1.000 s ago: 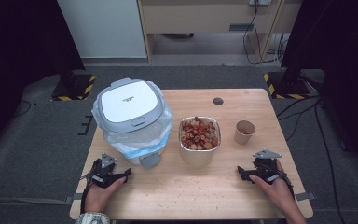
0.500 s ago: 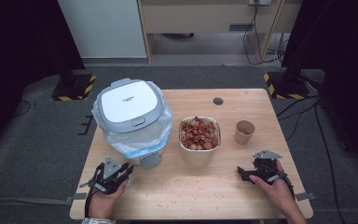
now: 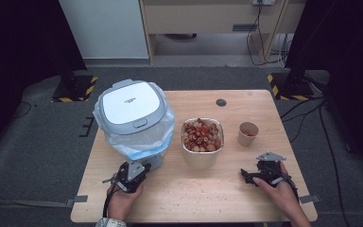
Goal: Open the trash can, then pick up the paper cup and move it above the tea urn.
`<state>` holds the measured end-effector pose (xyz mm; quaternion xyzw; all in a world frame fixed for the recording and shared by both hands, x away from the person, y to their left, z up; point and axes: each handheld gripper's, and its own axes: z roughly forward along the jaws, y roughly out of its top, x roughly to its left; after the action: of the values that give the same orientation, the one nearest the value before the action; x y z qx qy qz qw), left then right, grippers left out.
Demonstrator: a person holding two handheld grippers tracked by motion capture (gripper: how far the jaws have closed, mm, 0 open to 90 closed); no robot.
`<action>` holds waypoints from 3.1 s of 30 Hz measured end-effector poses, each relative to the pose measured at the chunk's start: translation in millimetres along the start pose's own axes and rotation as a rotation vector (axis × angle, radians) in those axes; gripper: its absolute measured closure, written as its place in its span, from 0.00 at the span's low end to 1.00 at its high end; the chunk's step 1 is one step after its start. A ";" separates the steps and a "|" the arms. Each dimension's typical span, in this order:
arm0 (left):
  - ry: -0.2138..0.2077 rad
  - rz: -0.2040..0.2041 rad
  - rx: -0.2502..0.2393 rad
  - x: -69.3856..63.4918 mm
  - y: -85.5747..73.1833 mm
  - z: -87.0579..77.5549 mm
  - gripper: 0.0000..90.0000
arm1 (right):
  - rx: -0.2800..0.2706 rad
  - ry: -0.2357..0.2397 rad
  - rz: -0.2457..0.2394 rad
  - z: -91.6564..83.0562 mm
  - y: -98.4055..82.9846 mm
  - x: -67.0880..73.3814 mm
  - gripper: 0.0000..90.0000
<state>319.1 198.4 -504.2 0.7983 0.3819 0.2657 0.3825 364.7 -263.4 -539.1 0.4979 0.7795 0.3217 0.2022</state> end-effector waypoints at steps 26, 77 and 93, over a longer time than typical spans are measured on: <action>0.046 0.035 0.074 1.1 -7.6 31.9 1.00 | 0.003 0.001 0.005 -0.6 -0.3 0.8 0.01; 0.048 0.026 0.079 1.0 -6.8 31.8 1.00 | -0.052 -0.036 0.051 -0.4 58.0 -21.6 0.13; 0.047 0.026 0.079 1.2 -6.9 31.8 1.00 | -0.156 -0.019 0.101 45.3 81.6 -36.8 0.12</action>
<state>339.7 189.3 -527.7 0.8111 0.3907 0.2742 0.3381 461.8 -259.0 -514.2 0.5224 0.7239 0.3866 0.2314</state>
